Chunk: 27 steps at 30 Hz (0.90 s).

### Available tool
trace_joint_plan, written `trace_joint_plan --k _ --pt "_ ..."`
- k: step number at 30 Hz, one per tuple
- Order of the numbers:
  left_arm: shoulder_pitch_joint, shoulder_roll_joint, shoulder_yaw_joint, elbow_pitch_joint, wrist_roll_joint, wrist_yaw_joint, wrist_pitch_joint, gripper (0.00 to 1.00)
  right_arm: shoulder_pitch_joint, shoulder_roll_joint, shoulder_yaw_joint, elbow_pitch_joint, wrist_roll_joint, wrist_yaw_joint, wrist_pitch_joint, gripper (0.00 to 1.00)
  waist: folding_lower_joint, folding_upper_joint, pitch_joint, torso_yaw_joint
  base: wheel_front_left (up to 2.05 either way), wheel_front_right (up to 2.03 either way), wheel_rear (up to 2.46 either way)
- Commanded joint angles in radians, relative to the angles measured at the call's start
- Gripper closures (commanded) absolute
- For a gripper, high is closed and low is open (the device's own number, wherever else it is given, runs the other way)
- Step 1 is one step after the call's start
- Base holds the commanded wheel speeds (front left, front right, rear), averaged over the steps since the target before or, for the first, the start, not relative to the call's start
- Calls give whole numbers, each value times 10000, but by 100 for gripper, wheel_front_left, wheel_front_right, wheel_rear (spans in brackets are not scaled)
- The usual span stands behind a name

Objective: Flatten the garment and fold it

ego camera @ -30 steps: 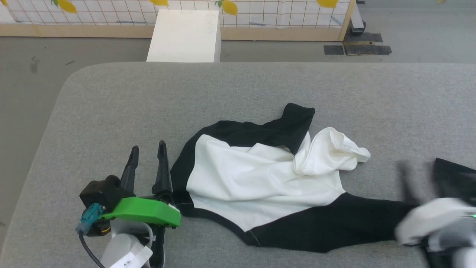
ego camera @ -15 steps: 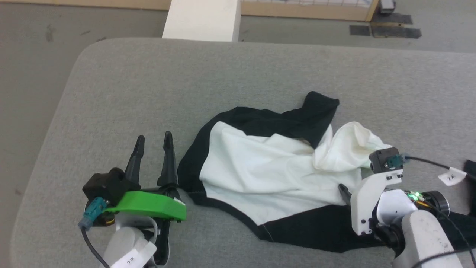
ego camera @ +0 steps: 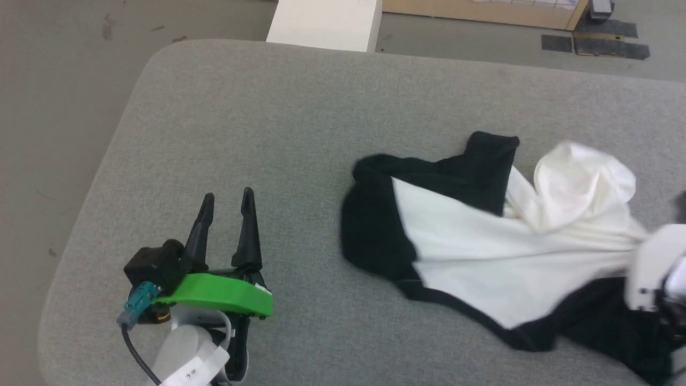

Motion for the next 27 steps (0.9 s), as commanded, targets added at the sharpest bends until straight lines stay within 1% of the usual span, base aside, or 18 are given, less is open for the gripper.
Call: trace_joint_plan --k 1,2,5,6,7,8,10,13,17,20,23,27 --pt "-43 -14 2 11 -68 49 -43 0 95 -48 -331 -86 -257 -19 -241 100 0 0 -56 -62 0 0 0" --pt "-42 -14 -4 19 -68 39 -43 0 120 -31 -624 -102 -415 -19 -372 100 0 0 -71 -87 0 0 0" --pt "-32 -14 -13 43 -67 27 -43 0 175 284 -1484 -101 -635 -19 -793 100 0 0 -135 -248 0 0 0" --pt "-27 -14 -15 53 -60 21 -43 0 194 388 -1638 -120 -629 -19 -985 75 0 0 -153 -307 0 0 0" --pt "-20 -14 -18 74 -47 10 -43 0 201 521 -1820 -129 -527 -19 -1292 4 0 0 -176 -397 0 0 0" --pt "-18 -14 -29 109 -9 -7 -43 0 209 648 -1943 -187 -410 -19 -1695 0 0 0 -212 -494 0 0 0" --pt "-47 -14 -73 198 6 -55 -43 0 343 859 -1995 -353 -111 -19 -2427 0 0 0 -282 -678 0 0 0" --pt "-240 -10 -248 479 111 -119 -38 0 798 1025 -1438 -770 495 -19 -3601 0 0 0 -372 -1030 0 0 0" --pt "-882 70 -504 932 265 -185 342 0 1576 1080 -252 -1450 1286 -19 -4912 0 0 0 -354 -1586 0 0 0" --pt "-1639 196 -730 1478 406 -204 1077 0 1984 1085 641 -1897 1787 -19 -5692 0 0 0 -209 -2032 0 0 0" --pt "-2504 361 -966 2116 513 -285 2036 0 2168 1087 1494 -2285 1925 -19 -6172 0 0 0 -7 -2436 0 0 0" --pt "-3800 661 -1483 3124 764 -455 3927 0 2249 1088 2270 -2608 2050 -19 -6413 0 0 0 306 -2896 0 0 0"
